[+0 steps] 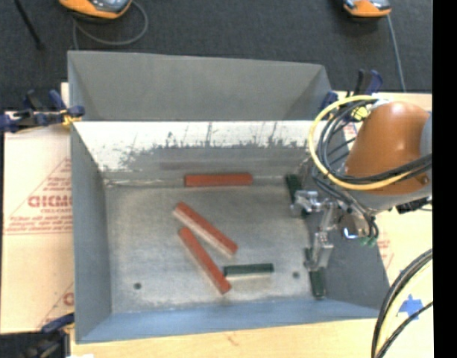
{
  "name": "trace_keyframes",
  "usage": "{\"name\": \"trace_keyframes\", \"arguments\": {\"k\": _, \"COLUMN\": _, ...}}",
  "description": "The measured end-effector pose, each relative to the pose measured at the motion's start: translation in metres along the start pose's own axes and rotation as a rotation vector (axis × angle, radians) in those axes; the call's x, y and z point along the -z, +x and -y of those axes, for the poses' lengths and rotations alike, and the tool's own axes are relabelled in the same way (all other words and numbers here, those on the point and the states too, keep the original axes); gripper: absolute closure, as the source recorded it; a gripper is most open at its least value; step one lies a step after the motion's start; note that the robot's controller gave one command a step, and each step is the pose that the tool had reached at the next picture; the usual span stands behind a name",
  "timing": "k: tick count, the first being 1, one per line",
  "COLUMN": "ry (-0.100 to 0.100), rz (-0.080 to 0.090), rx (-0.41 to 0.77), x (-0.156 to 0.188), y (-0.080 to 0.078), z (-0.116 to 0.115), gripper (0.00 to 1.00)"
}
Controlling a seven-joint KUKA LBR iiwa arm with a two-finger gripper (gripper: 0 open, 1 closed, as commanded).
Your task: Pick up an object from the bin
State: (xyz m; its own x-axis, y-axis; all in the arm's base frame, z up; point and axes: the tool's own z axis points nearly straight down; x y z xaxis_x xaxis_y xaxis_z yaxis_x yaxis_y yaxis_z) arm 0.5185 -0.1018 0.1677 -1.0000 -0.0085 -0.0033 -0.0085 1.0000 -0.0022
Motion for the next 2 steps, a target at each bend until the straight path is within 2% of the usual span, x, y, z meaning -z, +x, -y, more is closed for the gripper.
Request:
{"name": "trace_keyframes", "arguments": {"k": 1, "ry": -0.001, "rz": -0.004, "rx": 0.113, "x": -0.1002, "y": -0.0179, "z": -0.0418, "gripper": 0.00}}
{"name": "trace_keyframes", "arguments": {"k": 2, "ry": 0.000, "rz": 0.001, "rx": 0.112, "x": -0.0959, "y": -0.0191, "z": -0.0400, "gripper": 1.00}}
